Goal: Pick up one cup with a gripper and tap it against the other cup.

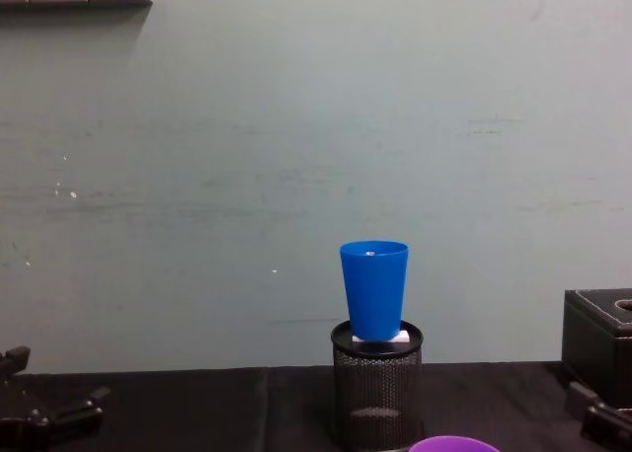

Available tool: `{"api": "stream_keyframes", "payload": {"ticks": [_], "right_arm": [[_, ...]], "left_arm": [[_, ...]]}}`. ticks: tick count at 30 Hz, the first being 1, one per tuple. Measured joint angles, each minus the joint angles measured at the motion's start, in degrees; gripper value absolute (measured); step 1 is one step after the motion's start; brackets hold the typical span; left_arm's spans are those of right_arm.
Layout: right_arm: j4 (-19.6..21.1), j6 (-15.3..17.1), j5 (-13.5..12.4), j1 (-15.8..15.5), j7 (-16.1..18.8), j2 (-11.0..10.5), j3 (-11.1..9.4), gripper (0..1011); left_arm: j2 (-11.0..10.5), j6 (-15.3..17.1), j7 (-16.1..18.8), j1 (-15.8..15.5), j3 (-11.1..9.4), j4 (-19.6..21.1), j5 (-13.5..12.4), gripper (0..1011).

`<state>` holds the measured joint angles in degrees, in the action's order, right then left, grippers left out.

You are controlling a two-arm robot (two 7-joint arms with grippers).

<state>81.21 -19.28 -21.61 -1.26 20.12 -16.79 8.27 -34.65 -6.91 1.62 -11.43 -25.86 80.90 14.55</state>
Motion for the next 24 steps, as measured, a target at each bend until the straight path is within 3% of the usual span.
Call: {"api": "stream_keyframes", "payload": {"ticks": [24], "right_arm": [[0.6,0.2,0.2,-0.1,-0.4,-0.1,0.1,1003]], "left_arm": [[0.0,0.0,0.0,0.0,0.0,0.0,0.0,1000]]}}
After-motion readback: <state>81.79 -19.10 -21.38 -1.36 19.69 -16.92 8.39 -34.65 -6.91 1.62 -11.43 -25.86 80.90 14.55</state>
